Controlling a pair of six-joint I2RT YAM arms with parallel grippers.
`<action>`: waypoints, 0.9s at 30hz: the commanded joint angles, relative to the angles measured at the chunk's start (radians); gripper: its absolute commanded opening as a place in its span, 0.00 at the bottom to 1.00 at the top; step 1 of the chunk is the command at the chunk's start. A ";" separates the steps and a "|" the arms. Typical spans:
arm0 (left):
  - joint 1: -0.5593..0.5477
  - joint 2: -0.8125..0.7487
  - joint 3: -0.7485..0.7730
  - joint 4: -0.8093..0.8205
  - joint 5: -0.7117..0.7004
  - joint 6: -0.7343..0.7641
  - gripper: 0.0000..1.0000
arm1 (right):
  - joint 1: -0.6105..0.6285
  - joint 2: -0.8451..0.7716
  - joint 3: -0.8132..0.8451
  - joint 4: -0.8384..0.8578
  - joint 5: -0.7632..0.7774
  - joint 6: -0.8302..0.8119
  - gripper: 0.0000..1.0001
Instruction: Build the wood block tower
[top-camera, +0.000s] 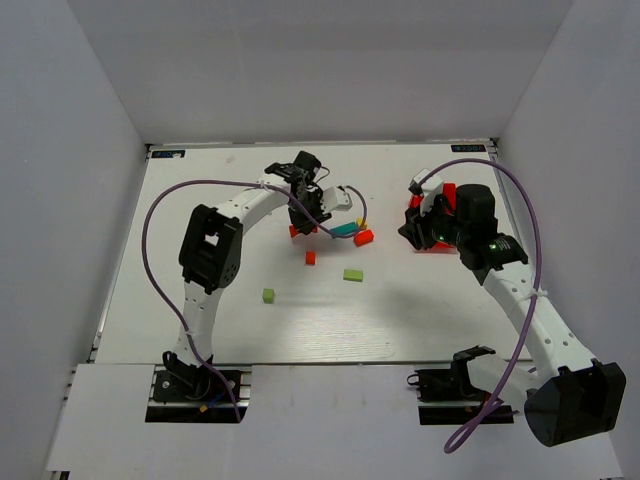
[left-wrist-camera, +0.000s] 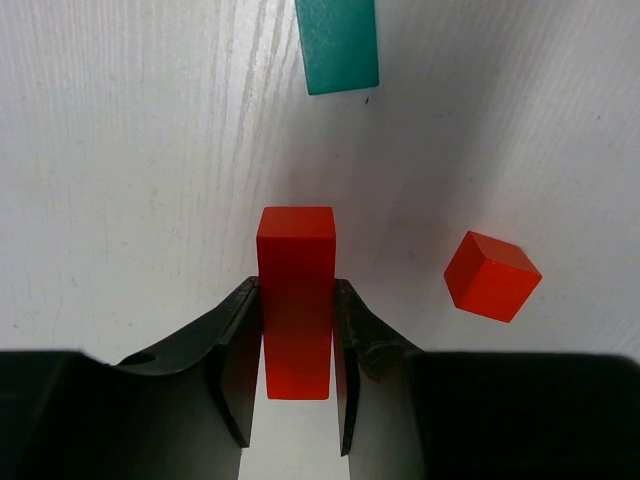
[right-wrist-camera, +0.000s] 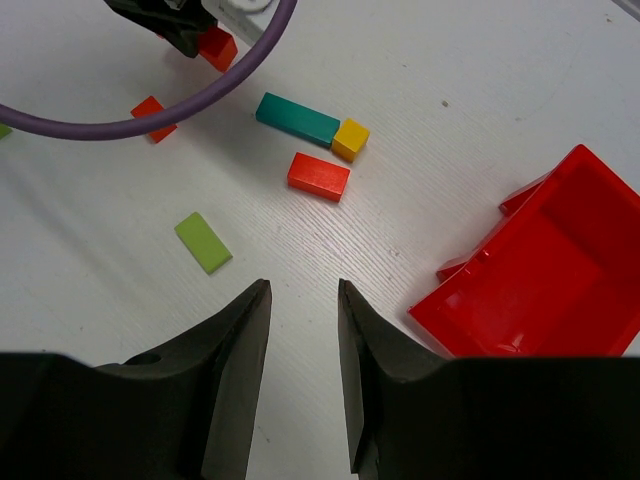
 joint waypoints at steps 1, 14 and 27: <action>-0.011 -0.025 -0.016 0.013 -0.005 0.081 0.03 | -0.001 -0.005 -0.011 0.024 0.007 -0.012 0.39; -0.020 0.012 -0.036 0.001 0.056 0.184 0.06 | -0.001 -0.010 -0.010 0.024 0.006 -0.011 0.39; -0.049 0.052 0.009 -0.039 0.076 0.202 0.11 | -0.003 -0.013 -0.008 0.021 0.003 -0.015 0.39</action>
